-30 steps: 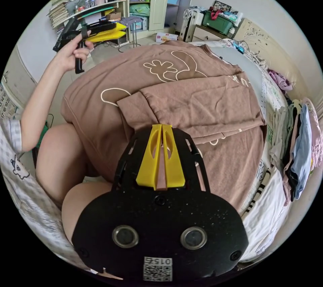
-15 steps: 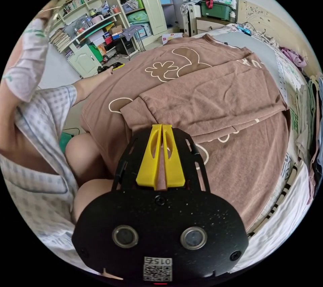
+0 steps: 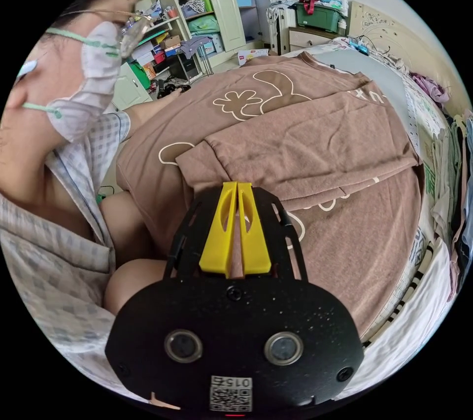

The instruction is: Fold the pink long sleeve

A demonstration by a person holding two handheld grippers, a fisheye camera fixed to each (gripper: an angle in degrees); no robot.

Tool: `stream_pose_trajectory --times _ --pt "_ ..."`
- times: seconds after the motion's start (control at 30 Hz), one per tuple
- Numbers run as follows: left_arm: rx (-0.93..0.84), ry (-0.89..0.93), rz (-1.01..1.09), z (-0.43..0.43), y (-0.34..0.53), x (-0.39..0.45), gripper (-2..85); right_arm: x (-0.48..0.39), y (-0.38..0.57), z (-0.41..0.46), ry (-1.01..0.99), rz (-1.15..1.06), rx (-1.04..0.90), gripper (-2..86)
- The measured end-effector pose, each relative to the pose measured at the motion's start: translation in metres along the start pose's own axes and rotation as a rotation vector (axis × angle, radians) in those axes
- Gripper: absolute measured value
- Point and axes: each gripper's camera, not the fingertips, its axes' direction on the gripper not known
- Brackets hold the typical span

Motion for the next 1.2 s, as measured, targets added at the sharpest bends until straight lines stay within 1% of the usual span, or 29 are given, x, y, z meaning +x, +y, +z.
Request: stream_pose_trajectory --times 0.1,0.17,0.2,0.27,0.3,0.33,0.37,0.4,0.47,0.5,0.53,0.57,0.6,0.67,0.7,0.73,0.77,0.87,0.97,1.03,1.07,1.2 --pt "0.120 0.047 0.197 -0.054 0.022 0.061 3.4 0.005 0.000 -0.006 -0.005 0.018 0.006 -0.6" --pt "0.195 0.132 0.416 -0.107 0.056 0.128 3.2 0.005 0.000 -0.010 0.013 0.012 0.007 -0.6" --pt "0.214 0.152 0.475 -0.121 0.068 0.147 3.1 0.005 0.000 -0.012 0.020 0.009 0.006 -0.6" --pt "0.286 0.265 0.691 -0.181 0.132 0.216 3.1 0.006 0.000 -0.017 0.037 0.002 0.007 -0.6" --pt "0.299 0.306 0.735 -0.195 0.152 0.231 3.1 0.007 0.000 -0.018 0.038 0.002 0.007 -0.5" --pt "0.306 0.400 0.825 -0.221 0.196 0.259 3.1 0.009 0.001 -0.022 0.037 0.002 0.009 -0.5" --pt "0.287 0.483 0.923 -0.243 0.244 0.283 3.2 0.012 0.002 -0.027 0.032 0.018 0.018 -0.5" --pt "0.272 0.522 0.966 -0.252 0.270 0.292 3.2 0.014 0.003 -0.031 0.025 0.032 0.028 -0.5" --pt "0.218 0.664 1.104 -0.271 0.375 0.315 3.5 0.022 0.018 -0.060 -0.053 0.091 0.119 -0.2" --pt "0.195 0.697 1.124 -0.272 0.400 0.317 3.6 0.024 0.023 -0.070 -0.078 0.105 0.151 -0.2" --pt "0.125 0.752 1.160 -0.266 0.449 0.320 3.7 0.031 0.037 -0.092 -0.108 0.145 0.224 0.0" --pt "0.036 0.769 1.211 -0.255 0.493 0.323 3.8 0.040 0.053 -0.115 -0.107 0.200 0.297 0.3" --pt "-0.008 0.758 1.235 -0.247 0.513 0.324 3.9 0.046 0.062 -0.125 -0.096 0.234 0.334 0.5" --pt "-0.167 0.620 1.330 -0.215 0.582 0.326 4.1 0.071 0.094 -0.158 -0.050 0.365 0.426 1.9" --pt "-0.209 0.591 1.374 -0.209 0.595 0.328 4.3 0.077 0.100 -0.163 -0.045 0.384 0.432 2.3" --pt "-0.295 0.512 1.488 -0.199 0.620 0.336 4.5 0.088 0.109 -0.171 -0.042 0.415 0.430 4.0" --pt "-0.318 0.453 1.567 -0.192 0.639 0.339 4.6 0.099 0.114 -0.175 -0.045 0.447 0.424 5.7" --pt "-0.334 0.445 1.634 -0.186 0.668 0.336 4.7 0.121 0.111 -0.178 -0.113 0.494 0.406 9.8" --pt "-0.270 0.462 1.661 -0.192 0.681 0.327 5.0 0.132 0.090 -0.176 -0.174 0.461 0.373 11.6" --pt "-0.271 0.497 1.699 -0.194 0.689 0.323 5.5 0.134 0.072 -0.177 -0.190 0.437 0.339 12.7" --pt "-0.263 0.541 1.729 -0.198 0.695 0.320 5.8 0.133 0.061 -0.178 -0.185 0.408 0.317 13.2" --pt "-0.264 0.591 1.838 -0.205 0.721 0.314 6.1 0.130 0.042 -0.179 -0.104 0.374 0.304 13.6"
